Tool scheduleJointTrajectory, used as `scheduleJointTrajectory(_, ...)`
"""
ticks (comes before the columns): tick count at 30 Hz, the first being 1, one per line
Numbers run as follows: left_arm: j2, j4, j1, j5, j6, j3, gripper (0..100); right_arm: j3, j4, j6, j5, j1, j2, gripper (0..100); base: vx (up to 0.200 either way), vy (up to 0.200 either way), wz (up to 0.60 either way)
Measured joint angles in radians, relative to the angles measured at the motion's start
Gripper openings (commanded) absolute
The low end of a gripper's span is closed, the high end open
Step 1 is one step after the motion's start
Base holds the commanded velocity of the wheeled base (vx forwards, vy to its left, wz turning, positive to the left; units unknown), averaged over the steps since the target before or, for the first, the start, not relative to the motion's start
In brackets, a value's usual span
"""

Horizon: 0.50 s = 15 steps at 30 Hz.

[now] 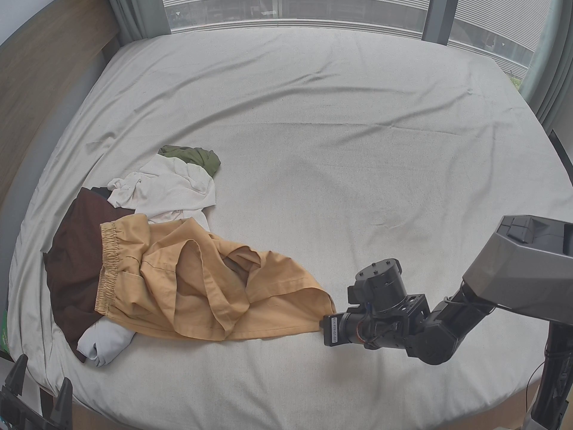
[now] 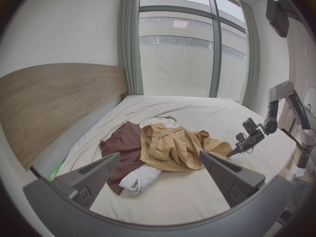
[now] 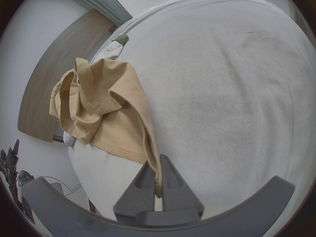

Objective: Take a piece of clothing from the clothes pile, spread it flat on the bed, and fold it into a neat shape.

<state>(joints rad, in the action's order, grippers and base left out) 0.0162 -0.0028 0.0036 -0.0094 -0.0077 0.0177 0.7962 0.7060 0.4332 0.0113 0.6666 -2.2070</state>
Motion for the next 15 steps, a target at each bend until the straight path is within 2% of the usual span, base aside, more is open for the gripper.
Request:
scheduleJointTrajectory(8, 0.000, 0.000, 0.000, 0.000, 0.001, 0.000, 100, -0.114, 0.093, -0.019, -0.003, -0.048, 0.046, 0, 0.000, 0.000, 0.00)
scheduleJointTrajectory(15, 0.000, 0.000, 0.000, 0.000, 0.002, 0.000, 100, -0.205, 0.125, -0.036, -0.003, -0.122, 0.105, 0, 0.000, 0.000, 0.00)
